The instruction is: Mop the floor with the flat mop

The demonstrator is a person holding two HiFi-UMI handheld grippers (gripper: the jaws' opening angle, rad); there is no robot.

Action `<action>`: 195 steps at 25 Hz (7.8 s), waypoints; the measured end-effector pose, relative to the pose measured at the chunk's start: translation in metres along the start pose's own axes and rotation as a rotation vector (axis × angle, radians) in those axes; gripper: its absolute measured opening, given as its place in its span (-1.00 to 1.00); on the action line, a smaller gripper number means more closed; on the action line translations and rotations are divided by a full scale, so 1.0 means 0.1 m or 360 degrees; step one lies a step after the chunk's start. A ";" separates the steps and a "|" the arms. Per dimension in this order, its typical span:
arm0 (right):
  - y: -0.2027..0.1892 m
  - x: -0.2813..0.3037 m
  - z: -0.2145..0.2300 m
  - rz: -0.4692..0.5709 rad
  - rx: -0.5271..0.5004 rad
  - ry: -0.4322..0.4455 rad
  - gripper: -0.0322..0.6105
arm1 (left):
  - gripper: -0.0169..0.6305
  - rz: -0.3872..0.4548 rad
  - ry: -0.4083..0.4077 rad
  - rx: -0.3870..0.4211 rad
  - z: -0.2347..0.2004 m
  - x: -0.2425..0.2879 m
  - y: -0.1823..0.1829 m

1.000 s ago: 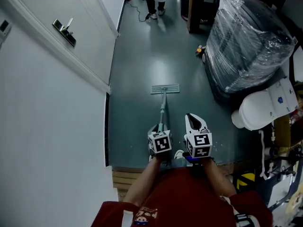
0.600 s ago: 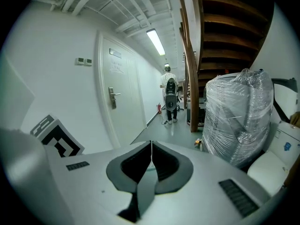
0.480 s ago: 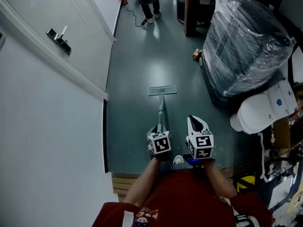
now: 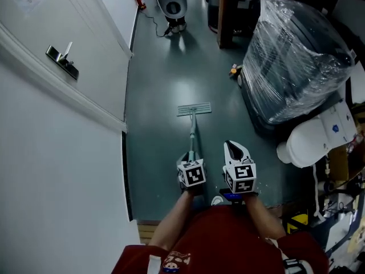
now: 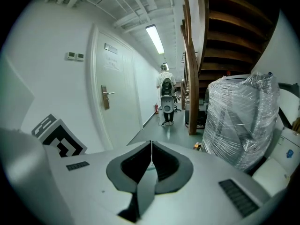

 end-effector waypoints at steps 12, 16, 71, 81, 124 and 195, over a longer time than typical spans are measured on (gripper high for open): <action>0.58 0.91 0.03 -0.0019 0.0021 -0.0131 -0.84 | -0.55 -0.0035 -0.0068 0.0093 -0.28 0.62 0.96; 0.75 1.12 0.10 -0.0001 0.0047 -0.0200 -0.84 | -0.55 -0.0048 -0.0094 0.0124 -0.31 0.82 1.25; 2.31 5.14 3.42 0.0007 0.0044 -0.0125 -0.84 | -0.55 -0.0013 -0.0032 0.0101 1.37 4.22 4.96; 2.77 5.86 3.43 -0.0040 0.0005 -0.0154 -0.84 | -0.55 -0.0022 -0.0071 0.0088 1.17 4.70 5.66; 3.68 7.94 4.82 -0.0016 0.0059 -0.0235 -0.84 | -0.55 -0.0040 -0.0096 0.0230 1.64 6.41 7.56; 1.51 3.26 2.91 0.0029 0.0070 -0.0172 -0.84 | -0.56 0.0059 -0.0030 0.0052 1.31 2.89 3.51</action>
Point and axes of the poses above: the fingertips, and each gripper's own axes: x forward along the fingers, z to its right, y out of its top, the point moved 6 cm from there along -x, backward along the fingers, and after that the axes turned 10 degrees about -x, right-handed, at the moved point
